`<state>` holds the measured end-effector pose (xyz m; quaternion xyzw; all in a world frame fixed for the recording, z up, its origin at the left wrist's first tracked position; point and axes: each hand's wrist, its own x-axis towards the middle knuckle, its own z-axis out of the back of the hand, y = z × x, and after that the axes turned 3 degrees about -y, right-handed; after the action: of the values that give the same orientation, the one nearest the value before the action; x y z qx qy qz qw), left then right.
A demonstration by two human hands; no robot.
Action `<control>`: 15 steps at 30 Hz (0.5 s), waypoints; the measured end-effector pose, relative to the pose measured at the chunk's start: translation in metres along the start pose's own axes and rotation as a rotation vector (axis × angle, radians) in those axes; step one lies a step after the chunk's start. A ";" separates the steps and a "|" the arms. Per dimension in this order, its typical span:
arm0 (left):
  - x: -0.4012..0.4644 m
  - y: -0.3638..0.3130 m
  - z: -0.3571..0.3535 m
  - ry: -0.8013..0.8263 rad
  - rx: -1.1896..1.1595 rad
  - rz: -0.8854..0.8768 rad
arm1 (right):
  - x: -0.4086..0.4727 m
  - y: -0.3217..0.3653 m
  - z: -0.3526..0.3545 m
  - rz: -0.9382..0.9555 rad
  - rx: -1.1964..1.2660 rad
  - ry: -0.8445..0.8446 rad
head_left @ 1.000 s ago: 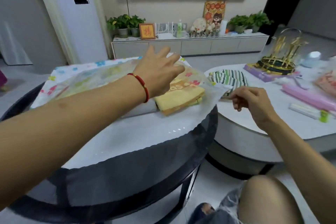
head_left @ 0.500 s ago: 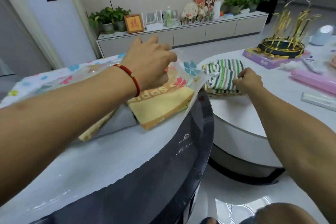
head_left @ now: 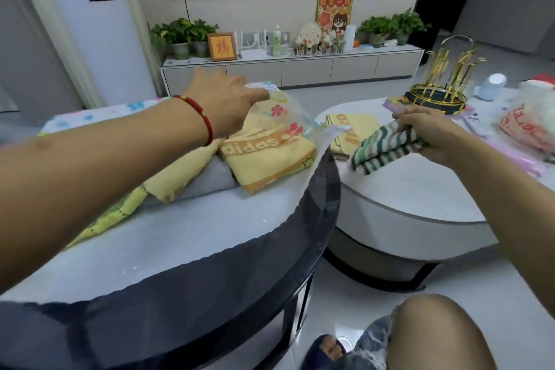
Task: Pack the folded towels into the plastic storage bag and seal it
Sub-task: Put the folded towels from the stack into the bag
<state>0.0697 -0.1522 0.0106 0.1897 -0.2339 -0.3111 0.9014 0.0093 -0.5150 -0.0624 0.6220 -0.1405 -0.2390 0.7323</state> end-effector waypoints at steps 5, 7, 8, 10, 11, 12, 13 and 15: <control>-0.020 0.025 0.022 0.039 -0.012 0.117 | -0.105 0.035 0.021 -0.098 0.098 0.426; -0.025 0.036 0.028 0.069 -0.017 0.132 | -0.140 0.048 0.010 -0.100 0.156 0.634; -0.027 0.041 0.031 0.074 -0.009 0.134 | -0.152 0.052 -0.002 -0.102 0.188 0.722; -0.030 0.053 0.036 0.063 0.005 0.136 | -0.168 0.053 -0.043 -0.094 0.214 0.854; -0.031 0.057 0.038 0.048 0.007 0.134 | -0.172 0.051 -0.069 -0.084 0.211 0.896; -0.031 0.060 0.040 0.034 0.005 0.133 | -0.174 0.051 -0.097 -0.079 0.223 0.906; -0.031 0.062 0.042 0.026 -0.001 0.132 | -0.173 0.050 -0.126 -0.073 0.262 0.871; -0.029 0.066 0.046 0.023 -0.017 0.127 | -0.164 0.046 -0.181 -0.033 0.422 0.668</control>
<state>0.0557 -0.0935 0.0713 0.1705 -0.2323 -0.2532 0.9235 -0.0306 -0.2710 -0.0359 0.8044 0.0697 -0.0011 0.5899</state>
